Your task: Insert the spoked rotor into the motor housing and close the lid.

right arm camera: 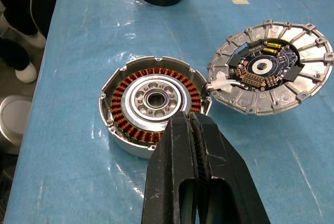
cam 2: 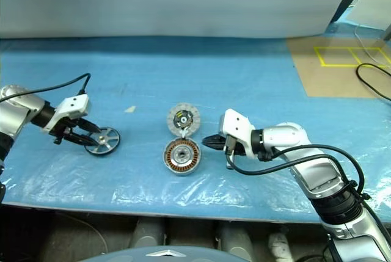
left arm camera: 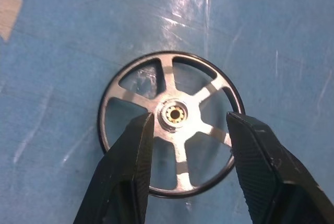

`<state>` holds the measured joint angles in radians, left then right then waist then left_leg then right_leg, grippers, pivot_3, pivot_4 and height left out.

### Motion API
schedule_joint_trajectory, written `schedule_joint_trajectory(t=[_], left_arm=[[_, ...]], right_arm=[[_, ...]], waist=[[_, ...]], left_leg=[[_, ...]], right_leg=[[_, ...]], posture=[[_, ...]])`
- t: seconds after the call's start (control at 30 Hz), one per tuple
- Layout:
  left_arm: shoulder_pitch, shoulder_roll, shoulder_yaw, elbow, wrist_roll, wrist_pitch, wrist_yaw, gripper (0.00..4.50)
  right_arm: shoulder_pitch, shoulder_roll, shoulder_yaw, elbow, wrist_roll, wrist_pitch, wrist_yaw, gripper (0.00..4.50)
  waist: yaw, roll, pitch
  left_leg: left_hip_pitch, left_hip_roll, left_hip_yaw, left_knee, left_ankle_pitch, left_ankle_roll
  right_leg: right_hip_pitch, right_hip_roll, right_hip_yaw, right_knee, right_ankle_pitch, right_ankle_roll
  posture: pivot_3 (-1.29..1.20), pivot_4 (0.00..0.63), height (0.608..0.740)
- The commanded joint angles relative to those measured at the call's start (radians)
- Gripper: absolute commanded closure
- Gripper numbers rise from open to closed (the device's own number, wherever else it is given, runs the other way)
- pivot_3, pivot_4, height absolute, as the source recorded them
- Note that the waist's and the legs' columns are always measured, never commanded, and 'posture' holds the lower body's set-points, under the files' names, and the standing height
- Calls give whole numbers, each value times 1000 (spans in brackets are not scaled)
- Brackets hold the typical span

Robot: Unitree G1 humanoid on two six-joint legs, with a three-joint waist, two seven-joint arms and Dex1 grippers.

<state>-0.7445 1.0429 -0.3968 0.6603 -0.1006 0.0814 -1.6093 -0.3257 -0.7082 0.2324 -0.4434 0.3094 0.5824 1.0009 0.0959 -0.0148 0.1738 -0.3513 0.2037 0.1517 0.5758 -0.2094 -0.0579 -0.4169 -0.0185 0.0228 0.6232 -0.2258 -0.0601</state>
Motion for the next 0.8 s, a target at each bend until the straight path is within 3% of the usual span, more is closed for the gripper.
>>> schedule_joint_trajectory(t=[0.03, 0.6, 0.8], left_arm=[[25, 33, -16, -41, -9, -18, -5, 2186], [21, -57, 74, -3, 91, -30, 17, 2186], [3, -30, 73, -2, 83, -14, -5, 2186]], right_arm=[[8, 2, -17, -11, 10, -33, 1, 4500], [21, -1, -1, -14, -3, -43, -9, 4500], [28, -4, -3, -3, -11, -58, -5, 4500]], waist=[[0, 0, 0], [1, 1, 0], [0, 0, 0]], left_leg=[[0, 0, 0, 0, 0, 0], [2, -2, 0, 0, 0, 0], [2, -1, 0, 0, 0, 0]], right_leg=[[0, 0, 0, 0, 0, 0], [3, -2, 0, 0, -1, -1], [3, -2, 0, 0, -2, -1]], posture=[[0, 150, 740], [0, 150, 740], [0, 150, 740]])
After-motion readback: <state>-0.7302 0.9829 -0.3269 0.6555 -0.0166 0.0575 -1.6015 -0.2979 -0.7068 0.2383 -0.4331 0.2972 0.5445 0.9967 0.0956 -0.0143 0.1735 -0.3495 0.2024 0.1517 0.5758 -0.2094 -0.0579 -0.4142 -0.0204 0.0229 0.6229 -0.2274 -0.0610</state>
